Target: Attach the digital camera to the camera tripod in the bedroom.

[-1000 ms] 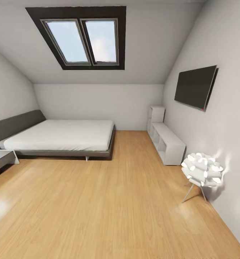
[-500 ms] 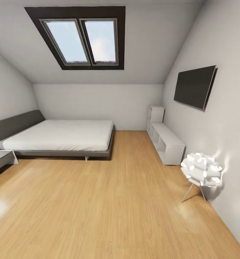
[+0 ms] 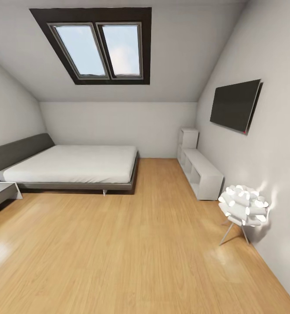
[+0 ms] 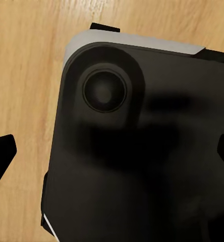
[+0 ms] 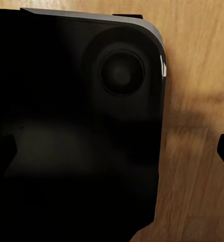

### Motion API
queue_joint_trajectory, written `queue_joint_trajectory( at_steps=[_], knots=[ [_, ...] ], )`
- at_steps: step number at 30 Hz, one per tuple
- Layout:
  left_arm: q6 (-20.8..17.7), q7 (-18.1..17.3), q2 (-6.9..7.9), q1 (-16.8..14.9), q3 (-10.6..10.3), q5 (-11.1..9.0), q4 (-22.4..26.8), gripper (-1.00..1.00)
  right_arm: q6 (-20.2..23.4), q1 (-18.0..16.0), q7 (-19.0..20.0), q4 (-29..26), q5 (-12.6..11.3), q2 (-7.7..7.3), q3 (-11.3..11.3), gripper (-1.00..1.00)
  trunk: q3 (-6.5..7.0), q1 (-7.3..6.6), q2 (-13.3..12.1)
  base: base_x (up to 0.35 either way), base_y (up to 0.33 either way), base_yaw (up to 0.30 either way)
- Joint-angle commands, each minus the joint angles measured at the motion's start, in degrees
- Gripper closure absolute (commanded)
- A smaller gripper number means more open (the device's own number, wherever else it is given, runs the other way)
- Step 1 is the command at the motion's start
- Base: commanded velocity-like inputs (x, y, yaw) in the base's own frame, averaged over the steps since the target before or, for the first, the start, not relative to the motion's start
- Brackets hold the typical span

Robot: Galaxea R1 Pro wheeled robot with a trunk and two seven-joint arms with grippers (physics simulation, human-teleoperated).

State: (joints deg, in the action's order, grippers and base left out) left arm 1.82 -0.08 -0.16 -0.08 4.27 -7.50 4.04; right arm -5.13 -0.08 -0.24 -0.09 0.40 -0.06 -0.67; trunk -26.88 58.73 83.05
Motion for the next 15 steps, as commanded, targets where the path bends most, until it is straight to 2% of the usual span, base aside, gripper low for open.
queue_joint_trajectory(
  at_steps=[1,9,15],
  knots=[
    [0.12,-0.01,0.0,-0.01,0.39,-0.16,0.01,-1.0,-0.18,-0.01,-0.04,0.0,0.04,0.03,-0.06,-1.0,-0.05,0.0,0.03,0.021,0.0,0.0],
    [0.12,-0.01,0.06,-0.01,0.39,-0.15,0.01,-1.0,-0.32,-0.01,-0.06,0.0,0.04,0.22,-0.03,-1.0,-0.05,0.0,0.03,0.186,0.0,0.0],
    [0.12,-0.01,0.07,-0.01,0.39,-0.16,0.01,-1.0,-0.26,-0.01,-0.05,0.0,0.04,0.23,-0.16,-1.0,-0.05,0.0,0.03,0.069,0.0,0.0]
  ],
)
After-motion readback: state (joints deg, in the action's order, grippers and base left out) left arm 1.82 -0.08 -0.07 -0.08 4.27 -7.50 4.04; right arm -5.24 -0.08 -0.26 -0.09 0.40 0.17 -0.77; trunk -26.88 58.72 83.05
